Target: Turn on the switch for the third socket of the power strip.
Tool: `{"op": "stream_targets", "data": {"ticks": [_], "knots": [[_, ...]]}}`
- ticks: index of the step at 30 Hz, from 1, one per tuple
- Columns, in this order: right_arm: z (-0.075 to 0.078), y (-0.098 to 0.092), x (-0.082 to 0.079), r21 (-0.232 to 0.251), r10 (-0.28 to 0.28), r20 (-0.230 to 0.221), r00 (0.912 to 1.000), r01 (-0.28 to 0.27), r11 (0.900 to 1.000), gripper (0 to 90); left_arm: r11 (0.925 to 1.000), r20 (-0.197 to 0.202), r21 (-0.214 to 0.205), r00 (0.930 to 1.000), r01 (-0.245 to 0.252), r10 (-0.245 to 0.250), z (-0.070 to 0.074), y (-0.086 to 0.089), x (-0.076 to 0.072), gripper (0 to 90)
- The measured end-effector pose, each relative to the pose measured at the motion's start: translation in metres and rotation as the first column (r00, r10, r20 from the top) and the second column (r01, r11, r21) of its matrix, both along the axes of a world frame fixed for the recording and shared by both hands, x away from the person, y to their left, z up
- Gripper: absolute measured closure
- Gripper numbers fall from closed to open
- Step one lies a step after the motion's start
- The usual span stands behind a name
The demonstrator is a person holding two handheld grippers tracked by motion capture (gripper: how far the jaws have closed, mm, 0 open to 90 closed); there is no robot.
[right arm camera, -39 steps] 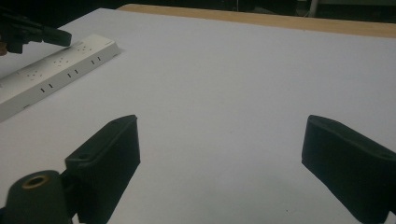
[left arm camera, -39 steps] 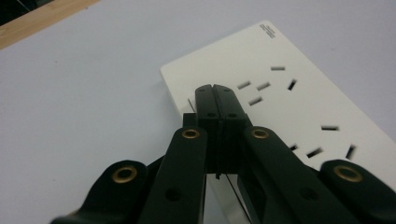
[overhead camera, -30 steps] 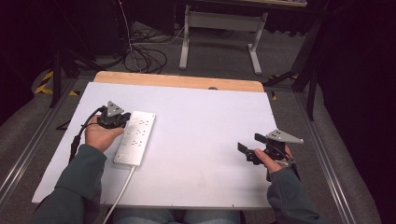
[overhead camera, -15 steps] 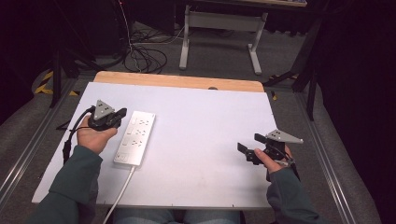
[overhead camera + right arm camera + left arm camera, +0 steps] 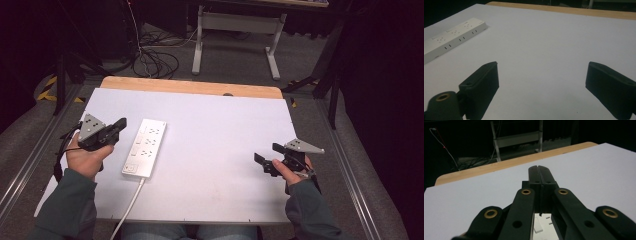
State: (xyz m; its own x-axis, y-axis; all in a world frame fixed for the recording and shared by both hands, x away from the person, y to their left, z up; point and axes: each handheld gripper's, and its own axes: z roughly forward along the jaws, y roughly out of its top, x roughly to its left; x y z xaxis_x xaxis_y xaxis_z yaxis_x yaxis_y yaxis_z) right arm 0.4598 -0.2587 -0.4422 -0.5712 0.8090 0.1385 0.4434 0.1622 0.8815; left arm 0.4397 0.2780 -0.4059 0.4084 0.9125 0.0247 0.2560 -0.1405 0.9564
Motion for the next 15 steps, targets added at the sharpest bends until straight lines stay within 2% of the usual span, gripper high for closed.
{"op": "stream_targets", "data": {"ticks": [2,15], "knots": [[0.000,0.000,0.000,0.001,0.001,0.001,1.0000,-0.001,1.0000,11.8,0.9999,0.010,-0.014,0.9999,-0.008,0.009,0.001,0.002,-0.007,90.0],[0.001,0.000,0.000,-0.004,-0.001,0.007,1.0000,0.001,1.0000,11.9,0.9986,0.046,-0.034,0.9980,-0.041,0.042,0.004,0.018,-0.043,90.0]]}}
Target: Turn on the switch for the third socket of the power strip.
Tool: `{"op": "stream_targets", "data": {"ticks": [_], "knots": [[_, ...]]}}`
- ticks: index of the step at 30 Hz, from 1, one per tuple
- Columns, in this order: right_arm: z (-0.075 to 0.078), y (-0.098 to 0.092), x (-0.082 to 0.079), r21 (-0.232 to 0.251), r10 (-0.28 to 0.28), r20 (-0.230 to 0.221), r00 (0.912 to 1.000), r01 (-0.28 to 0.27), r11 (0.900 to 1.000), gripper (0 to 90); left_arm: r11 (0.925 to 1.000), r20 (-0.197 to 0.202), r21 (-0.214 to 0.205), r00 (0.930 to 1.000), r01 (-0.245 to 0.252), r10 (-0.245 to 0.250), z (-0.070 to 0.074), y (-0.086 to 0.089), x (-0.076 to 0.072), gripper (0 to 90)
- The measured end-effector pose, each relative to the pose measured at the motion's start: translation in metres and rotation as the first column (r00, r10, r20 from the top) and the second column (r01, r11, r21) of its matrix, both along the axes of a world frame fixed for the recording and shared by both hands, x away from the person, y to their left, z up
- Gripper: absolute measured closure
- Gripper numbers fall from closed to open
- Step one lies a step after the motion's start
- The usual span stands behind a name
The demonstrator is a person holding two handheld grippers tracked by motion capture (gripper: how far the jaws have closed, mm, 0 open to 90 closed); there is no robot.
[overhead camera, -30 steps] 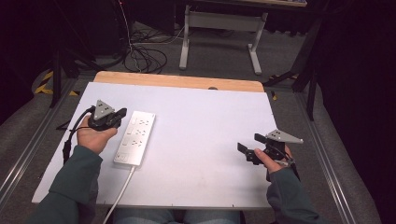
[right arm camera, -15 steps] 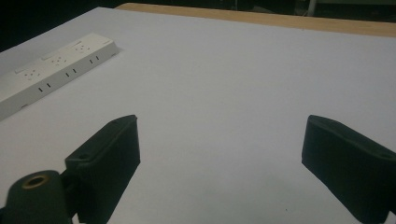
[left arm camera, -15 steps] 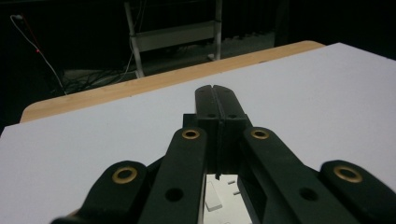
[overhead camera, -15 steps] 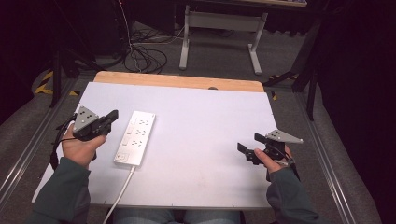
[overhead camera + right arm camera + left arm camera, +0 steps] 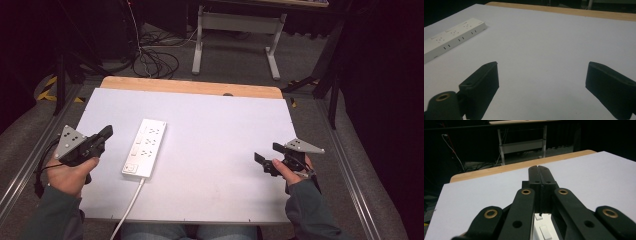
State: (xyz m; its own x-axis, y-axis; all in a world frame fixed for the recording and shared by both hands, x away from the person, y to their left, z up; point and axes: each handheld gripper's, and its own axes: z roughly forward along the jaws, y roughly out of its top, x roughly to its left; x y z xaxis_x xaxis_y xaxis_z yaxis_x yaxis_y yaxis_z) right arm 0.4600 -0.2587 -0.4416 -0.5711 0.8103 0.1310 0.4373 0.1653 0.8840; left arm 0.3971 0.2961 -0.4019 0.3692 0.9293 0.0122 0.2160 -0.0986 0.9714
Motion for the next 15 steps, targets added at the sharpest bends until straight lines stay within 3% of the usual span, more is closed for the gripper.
{"op": "stream_targets", "data": {"ticks": [15], "knots": [[0.000,0.001,0.000,-0.002,0.003,-0.002,1.0000,-0.003,1.0000,11.8,0.9979,0.013,-0.038,0.9985,-0.053,0.053,0.000,0.012,-0.009,87.6]]}}
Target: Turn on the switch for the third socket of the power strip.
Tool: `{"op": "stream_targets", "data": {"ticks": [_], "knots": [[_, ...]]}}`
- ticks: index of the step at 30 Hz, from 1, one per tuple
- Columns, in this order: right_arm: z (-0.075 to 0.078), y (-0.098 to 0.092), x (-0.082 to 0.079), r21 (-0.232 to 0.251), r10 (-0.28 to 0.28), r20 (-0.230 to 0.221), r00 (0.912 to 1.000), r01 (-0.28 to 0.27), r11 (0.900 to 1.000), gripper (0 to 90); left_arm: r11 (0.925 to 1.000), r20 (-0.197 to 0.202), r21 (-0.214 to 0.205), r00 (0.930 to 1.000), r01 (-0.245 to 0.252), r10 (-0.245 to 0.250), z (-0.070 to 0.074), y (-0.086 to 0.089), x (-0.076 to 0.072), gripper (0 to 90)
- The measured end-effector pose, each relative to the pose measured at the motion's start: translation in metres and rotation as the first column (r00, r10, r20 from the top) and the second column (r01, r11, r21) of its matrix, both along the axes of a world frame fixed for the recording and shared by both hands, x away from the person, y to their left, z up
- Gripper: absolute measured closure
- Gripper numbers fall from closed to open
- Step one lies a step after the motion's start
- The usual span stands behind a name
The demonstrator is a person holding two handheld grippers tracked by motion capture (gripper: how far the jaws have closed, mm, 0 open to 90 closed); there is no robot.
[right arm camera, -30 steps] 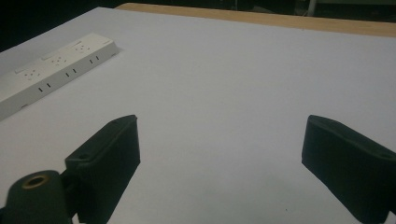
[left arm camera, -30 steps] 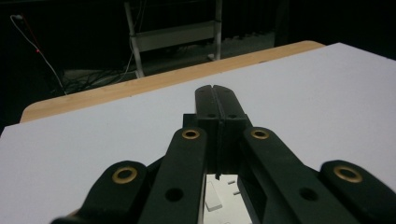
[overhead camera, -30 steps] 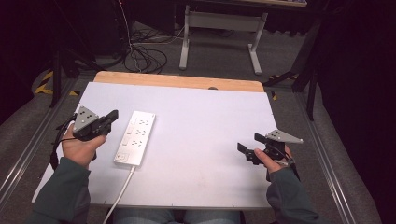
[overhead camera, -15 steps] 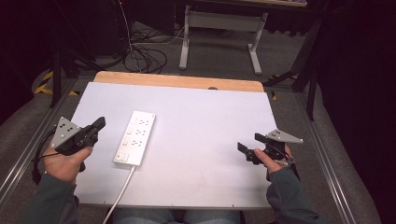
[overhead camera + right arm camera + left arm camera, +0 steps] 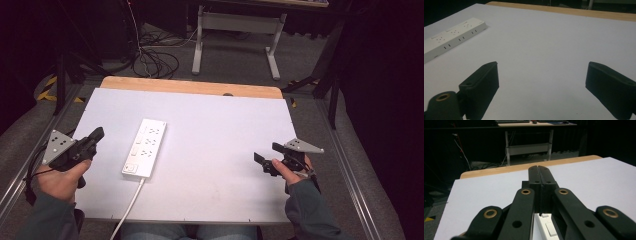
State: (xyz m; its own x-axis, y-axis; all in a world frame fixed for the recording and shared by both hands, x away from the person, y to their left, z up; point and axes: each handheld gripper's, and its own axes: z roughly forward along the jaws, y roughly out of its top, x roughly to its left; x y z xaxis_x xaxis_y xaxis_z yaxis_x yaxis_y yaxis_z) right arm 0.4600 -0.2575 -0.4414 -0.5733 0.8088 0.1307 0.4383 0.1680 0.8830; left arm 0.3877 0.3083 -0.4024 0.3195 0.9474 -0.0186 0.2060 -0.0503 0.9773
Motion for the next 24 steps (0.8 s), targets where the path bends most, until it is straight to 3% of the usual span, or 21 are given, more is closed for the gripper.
{"op": "stream_targets", "data": {"ticks": [9,16,24], "knots": [[0.000,0.000,0.000,0.001,-0.002,-0.001,1.0000,0.002,1.0000,11.9,0.9990,0.009,-0.029,0.9994,-0.034,0.035,0.000,0.006,-0.006,67.7],[0.000,0.001,0.000,0.003,-0.001,0.000,1.0000,0.001,1.0000,11.9,0.9974,0.005,-0.042,0.9982,-0.059,0.059,0.000,0.011,-0.009,35.1],[0.001,0.002,0.001,0.000,0.003,0.004,1.0000,-0.003,1.0000,11.8,0.9955,-0.001,-0.035,0.9961,-0.089,0.089,0.000,0.013,-0.010,9.1]]}}
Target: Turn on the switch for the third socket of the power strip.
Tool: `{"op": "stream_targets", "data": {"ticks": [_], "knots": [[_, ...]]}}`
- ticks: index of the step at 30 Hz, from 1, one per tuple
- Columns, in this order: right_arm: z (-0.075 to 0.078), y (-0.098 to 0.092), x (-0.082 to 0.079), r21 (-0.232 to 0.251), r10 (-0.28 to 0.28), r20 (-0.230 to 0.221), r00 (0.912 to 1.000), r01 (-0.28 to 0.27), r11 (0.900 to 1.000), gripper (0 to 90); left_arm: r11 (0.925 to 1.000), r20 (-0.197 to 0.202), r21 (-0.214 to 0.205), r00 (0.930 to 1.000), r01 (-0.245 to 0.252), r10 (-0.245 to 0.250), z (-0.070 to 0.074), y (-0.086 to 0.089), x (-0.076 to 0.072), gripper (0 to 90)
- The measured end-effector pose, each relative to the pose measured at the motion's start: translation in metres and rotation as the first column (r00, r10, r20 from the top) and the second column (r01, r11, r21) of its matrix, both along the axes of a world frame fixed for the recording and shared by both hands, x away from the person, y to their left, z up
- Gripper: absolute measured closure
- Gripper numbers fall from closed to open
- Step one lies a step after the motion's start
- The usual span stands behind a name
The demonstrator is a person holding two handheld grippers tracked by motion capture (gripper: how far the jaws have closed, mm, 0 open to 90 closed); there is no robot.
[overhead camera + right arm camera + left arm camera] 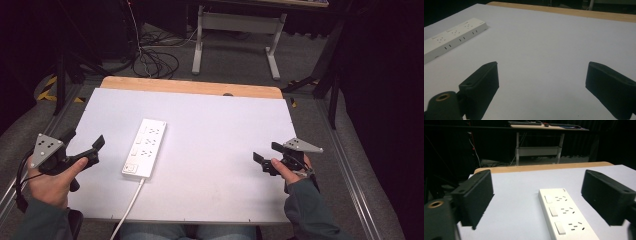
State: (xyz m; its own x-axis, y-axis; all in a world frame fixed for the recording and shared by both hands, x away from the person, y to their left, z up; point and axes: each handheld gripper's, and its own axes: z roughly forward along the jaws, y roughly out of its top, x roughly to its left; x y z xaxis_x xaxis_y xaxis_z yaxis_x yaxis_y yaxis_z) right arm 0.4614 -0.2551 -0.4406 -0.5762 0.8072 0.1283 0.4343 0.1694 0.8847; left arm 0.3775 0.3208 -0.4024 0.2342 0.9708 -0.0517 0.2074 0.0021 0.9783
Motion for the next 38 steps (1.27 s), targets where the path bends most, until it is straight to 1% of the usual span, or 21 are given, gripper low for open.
{"op": "stream_targets", "data": {"ticks": [4,7,14,28,33,38], "knots": [[0.0002,-0.0003,0.0005,-0.003,0.001,0.003,1.0000,-0.001,1.0000,11.8,1.0000,0.003,-0.004,1.0000,0.006,-0.006,0.0004,0.0000,-0.0012,2.4],[0.0006,-0.0001,0.0003,-0.006,0.002,0.003,1.0000,-0.002,1.0000,11.8,0.9999,0.007,-0.010,0.9999,0.011,-0.011,0.0006,0.0005,-0.0022,0.9],[0.0008,0.0001,-0.0001,-0.010,-0.003,0.003,1.0000,0.003,0.9999,11.8,0.9997,0.004,-0.006,0.9997,0.023,-0.023,-0.0002,0.0004,-0.0022,0.9],[0.0011,0.0000,-0.0010,-0.009,-0.005,0.003,1.0000,0.005,0.9999,11.8,0.9994,0.002,-0.019,0.9995,0.030,-0.030,-0.0009,0.0008,-0.0023,1.2],[0.0010,-0.0002,-0.0013,-0.012,-0.005,0.003,1.0000,0.005,0.9999,11.8,0.9991,-0.005,-0.019,0.9992,0.039,-0.039,-0.0012,0.0003,-0.0016,1.2],[0.0008,-0.0013,-0.0013,-0.010,-0.007,0.004,1.0000,0.007,0.9999,11.7,0.9987,-0.003,-0.015,0.9988,0.048,-0.048,-0.0015,0.0002,-0.0003,1.0]]}}
